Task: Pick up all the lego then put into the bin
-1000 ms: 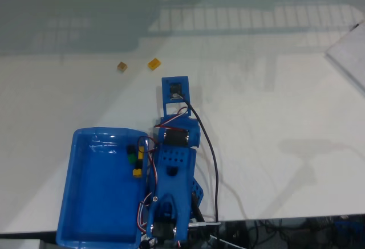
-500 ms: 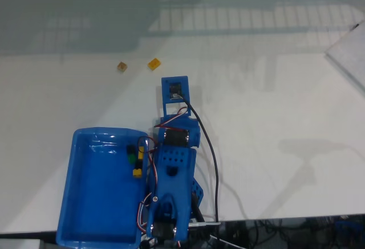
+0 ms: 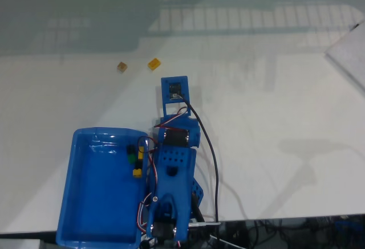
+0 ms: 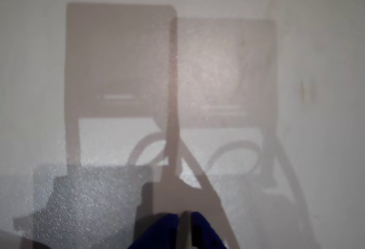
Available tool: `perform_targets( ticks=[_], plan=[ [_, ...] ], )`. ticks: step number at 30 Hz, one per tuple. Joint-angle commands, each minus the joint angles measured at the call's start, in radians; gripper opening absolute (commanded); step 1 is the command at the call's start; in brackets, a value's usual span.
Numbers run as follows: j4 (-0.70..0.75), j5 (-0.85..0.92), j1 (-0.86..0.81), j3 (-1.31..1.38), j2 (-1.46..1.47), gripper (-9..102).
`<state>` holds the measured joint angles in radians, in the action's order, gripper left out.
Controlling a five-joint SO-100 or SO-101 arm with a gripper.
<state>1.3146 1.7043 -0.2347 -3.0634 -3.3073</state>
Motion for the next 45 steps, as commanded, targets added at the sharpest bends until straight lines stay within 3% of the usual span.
perform_targets(
  ticks=[1,9,13,17,28,45],
  plan=[
    [-0.002,0.003,0.005,-0.038,-0.017,1],
    [-0.026,-0.029,0.029,-0.038,-0.017,1],
    [-0.222,-0.124,0.067,-0.009,0.054,6],
    [-0.449,-0.252,0.149,0.155,0.305,19],
    [-0.699,-0.486,0.371,0.813,1.106,20],
    [-0.759,-0.77,0.502,1.144,1.664,18]
  ],
)
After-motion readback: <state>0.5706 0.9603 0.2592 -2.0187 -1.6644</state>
